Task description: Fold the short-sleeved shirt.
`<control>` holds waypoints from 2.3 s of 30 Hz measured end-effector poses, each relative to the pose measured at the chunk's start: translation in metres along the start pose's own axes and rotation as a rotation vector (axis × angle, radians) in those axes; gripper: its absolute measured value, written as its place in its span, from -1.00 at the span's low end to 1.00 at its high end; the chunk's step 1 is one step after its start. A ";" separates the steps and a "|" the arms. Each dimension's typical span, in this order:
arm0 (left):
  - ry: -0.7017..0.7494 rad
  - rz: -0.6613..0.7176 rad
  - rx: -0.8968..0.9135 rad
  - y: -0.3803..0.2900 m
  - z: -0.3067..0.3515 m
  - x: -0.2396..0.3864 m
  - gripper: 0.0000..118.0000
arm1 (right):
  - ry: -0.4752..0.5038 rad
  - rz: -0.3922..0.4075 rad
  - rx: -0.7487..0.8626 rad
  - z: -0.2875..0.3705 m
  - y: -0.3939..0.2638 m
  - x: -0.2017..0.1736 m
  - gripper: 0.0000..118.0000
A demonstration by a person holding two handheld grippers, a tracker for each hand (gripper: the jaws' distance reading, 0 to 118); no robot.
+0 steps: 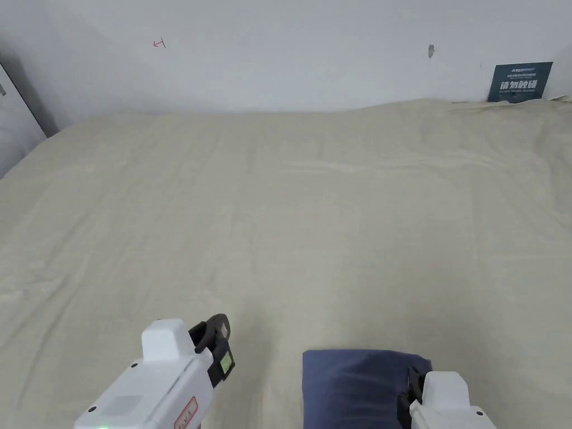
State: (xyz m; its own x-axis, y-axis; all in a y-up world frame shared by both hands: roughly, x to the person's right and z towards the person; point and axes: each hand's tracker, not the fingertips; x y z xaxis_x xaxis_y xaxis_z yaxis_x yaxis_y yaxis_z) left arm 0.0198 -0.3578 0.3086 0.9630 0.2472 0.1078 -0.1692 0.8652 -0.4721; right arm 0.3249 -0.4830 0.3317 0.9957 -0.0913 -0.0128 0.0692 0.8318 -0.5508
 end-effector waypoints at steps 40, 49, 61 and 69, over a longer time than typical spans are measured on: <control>-0.362 0.077 -0.741 -0.082 -0.158 0.022 -0.11 | 0.069 0.006 -0.090 -0.025 -0.029 0.005 -1.00; -0.350 0.083 -0.734 -0.083 -0.154 0.022 -0.57 | 0.092 0.000 -0.076 0.001 -0.007 0.005 -1.00; -0.377 -0.031 -0.638 -0.008 -0.133 -0.005 -0.65 | 0.065 0.018 0.204 0.074 0.089 0.028 -1.00; -0.181 -0.108 -0.596 0.050 -0.123 -0.094 -0.65 | 0.056 0.043 0.327 0.102 0.135 0.036 -1.00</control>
State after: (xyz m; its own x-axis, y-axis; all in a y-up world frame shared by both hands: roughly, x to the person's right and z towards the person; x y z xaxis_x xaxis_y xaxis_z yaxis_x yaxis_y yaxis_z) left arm -0.0537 -0.3915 0.1672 0.9083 0.2874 0.3041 0.1233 0.5107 -0.8509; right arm 0.3761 -0.3176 0.3421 0.9939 -0.0744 -0.0811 0.0517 0.9663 -0.2520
